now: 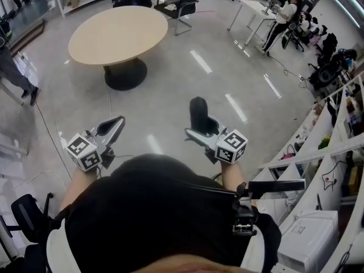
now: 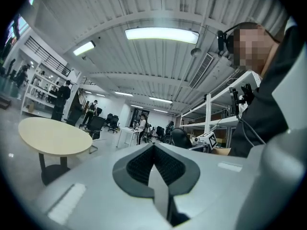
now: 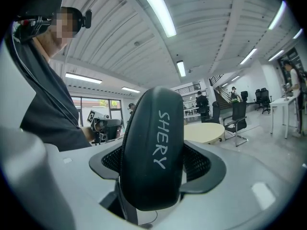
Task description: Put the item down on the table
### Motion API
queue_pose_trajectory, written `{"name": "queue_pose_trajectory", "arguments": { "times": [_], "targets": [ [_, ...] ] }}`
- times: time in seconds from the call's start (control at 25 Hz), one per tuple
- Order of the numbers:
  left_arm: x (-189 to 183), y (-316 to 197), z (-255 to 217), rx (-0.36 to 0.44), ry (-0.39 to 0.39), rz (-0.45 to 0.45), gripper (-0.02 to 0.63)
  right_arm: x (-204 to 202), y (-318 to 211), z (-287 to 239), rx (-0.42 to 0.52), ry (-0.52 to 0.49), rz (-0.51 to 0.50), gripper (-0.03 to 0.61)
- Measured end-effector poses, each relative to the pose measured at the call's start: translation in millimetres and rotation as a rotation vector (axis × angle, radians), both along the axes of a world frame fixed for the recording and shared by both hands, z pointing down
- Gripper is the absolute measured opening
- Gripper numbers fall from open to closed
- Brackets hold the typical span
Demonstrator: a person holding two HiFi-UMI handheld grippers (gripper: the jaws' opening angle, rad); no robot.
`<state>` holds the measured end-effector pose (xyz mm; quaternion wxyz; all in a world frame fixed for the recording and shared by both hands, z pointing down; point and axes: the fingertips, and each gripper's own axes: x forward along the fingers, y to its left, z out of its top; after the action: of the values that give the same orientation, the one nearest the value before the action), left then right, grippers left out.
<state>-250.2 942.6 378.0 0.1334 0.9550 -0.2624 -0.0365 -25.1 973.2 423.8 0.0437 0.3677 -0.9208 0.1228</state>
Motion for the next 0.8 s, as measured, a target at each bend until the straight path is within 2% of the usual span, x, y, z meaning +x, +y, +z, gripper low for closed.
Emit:
{"name": "queue_pose_trajectory", "arguments": {
  "times": [0.32, 0.52, 0.64, 0.8],
  "targets": [
    [13.3, -67.1, 10.1, -0.024, 0.055, 0.085, -0.006, 11.3, -40.5, 5.4, -0.024, 0.034, 0.09, 0.367],
    [19.0, -132.5, 3.9, -0.015, 0.051, 0.166, -0.006, 11.9, -100.5, -10.9, -0.006, 0.034, 0.17, 0.367],
    [13.2, -182.7, -6.1, 0.004, 0.063, 0.186, -0.006, 7.4, -142.2, -19.5, 0.015, 0.048, 0.199, 0.367],
    [9.4, -240.8, -1.3, -0.01, 0.066, 0.215, -0.006, 0.7, -192.7, -20.2, 0.024, 0.041, 0.231, 0.367]
  ]
}}
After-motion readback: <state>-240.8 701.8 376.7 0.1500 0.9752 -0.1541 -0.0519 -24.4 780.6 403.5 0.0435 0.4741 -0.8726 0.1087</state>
